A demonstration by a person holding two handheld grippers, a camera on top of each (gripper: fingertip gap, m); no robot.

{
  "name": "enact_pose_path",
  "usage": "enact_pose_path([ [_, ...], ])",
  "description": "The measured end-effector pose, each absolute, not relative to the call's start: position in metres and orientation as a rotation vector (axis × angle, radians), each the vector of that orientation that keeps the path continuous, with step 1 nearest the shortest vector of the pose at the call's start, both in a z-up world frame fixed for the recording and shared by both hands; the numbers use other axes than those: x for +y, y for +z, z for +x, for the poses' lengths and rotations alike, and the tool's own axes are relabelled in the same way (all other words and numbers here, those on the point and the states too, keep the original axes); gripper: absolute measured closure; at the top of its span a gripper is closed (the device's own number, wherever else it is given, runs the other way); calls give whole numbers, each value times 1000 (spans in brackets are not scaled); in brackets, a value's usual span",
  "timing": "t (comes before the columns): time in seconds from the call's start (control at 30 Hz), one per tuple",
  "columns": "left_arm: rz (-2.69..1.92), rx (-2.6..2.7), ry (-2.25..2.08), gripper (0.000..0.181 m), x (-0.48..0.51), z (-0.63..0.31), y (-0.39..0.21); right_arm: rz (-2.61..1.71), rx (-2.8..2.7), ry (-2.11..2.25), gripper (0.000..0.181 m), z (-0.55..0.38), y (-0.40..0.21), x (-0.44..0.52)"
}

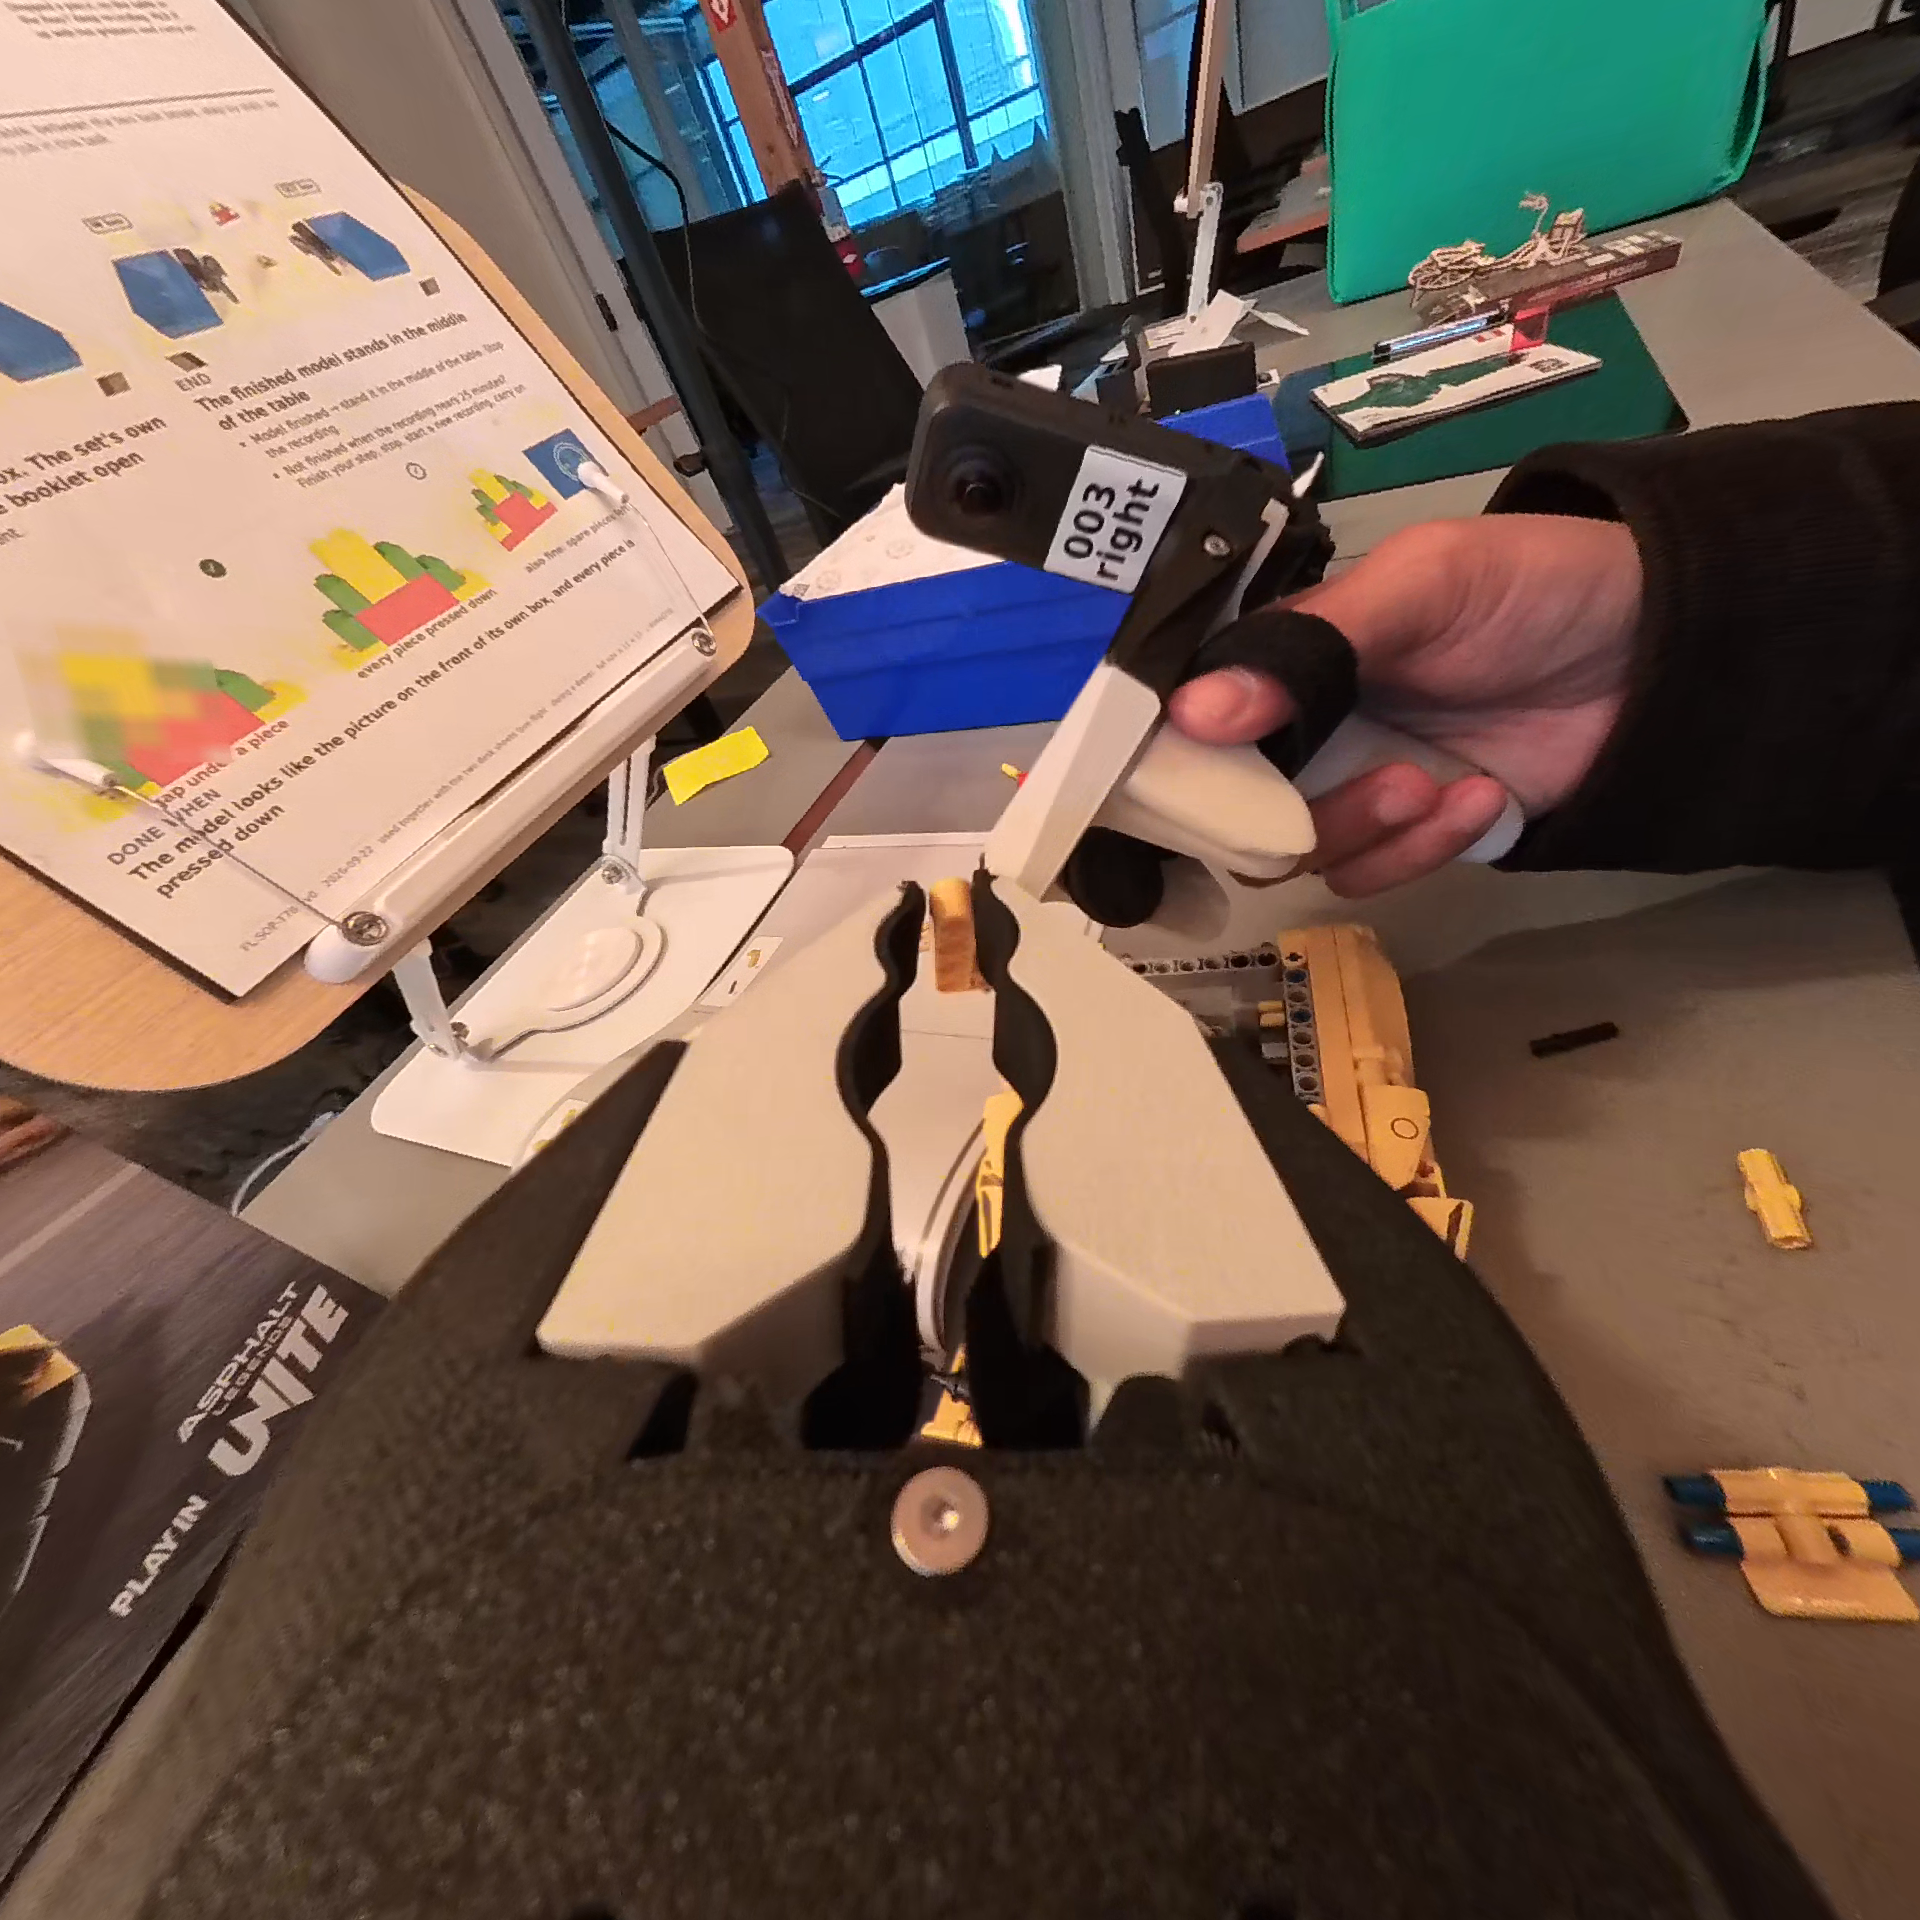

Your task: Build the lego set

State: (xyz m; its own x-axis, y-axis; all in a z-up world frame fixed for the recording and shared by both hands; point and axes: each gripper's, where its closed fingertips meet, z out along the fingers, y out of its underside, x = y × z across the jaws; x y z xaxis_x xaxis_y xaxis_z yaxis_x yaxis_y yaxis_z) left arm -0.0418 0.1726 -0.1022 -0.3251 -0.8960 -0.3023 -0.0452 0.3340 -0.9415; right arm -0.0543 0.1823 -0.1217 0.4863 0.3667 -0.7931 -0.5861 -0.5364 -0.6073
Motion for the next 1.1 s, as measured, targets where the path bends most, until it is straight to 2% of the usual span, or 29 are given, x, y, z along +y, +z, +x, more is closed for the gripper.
enact_pose_path([
  [0.3, -892, 1675, -1127, 173, 174, -42, -104, -1769, 178, 1198, 175, -54, -122, 182],
  [0.7, -1033, 1640, -1185, 174, 183, -37, -108, -1844, 105, 852, 175, -43, -123, 187],
  [1.1, -898, 1612, -1142, 172, 175, -40, -101, -1748, 196, 1132, 175, -44, -115, 180],
])
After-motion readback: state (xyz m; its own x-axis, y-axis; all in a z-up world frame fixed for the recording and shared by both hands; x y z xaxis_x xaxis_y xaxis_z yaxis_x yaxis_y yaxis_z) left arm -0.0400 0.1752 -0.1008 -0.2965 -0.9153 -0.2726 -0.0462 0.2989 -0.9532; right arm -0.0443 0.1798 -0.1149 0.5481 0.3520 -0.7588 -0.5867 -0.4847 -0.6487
